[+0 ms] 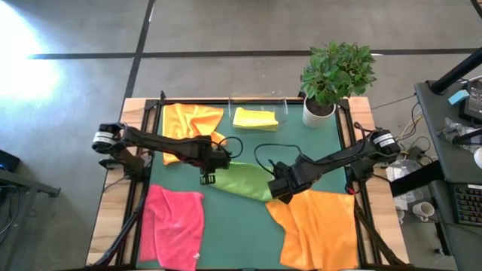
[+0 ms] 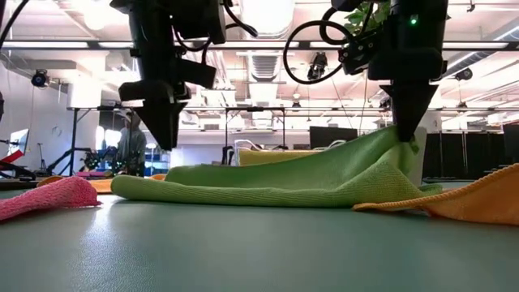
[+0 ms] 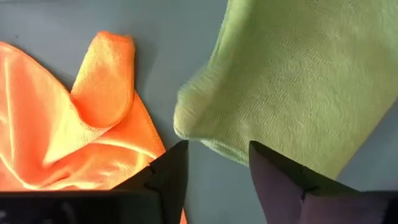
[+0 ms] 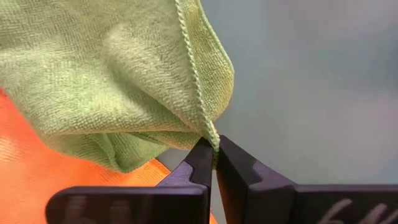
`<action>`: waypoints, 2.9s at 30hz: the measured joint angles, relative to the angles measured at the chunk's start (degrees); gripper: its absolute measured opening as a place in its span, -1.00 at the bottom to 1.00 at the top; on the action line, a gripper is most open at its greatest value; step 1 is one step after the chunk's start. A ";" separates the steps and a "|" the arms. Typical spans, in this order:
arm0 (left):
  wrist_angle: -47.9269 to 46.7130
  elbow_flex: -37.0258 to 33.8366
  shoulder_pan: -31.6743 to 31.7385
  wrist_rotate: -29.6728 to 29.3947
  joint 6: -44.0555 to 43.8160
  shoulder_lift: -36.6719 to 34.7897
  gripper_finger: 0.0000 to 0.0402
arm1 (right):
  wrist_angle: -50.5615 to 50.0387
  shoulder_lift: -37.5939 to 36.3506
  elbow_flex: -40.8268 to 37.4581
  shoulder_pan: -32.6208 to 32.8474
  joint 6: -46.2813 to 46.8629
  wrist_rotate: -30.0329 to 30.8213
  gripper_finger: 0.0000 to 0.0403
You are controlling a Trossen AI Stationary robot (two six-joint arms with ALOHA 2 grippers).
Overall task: Fold microfiber towels
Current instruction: Fold the green towel
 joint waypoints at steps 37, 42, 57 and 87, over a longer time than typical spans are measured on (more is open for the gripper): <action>35.12 -17.03 1.55 15.35 4.44 -12.84 -0.14 | 8.62 -12.04 -6.05 5.62 11.70 -6.10 -0.37; 36.72 -16.88 3.05 15.58 7.72 -6.44 -0.14 | 10.23 -12.61 -9.64 9.13 17.91 -6.45 -0.37; 38.75 -17.18 5.46 18.47 13.38 -2.02 -0.14 | 21.57 -25.60 -23.26 12.54 27.97 -5.49 -0.37; 38.86 -19.65 14.84 19.32 13.20 0.35 -0.14 | 52.59 -19.97 -35.55 6.42 6.05 -4.42 -0.37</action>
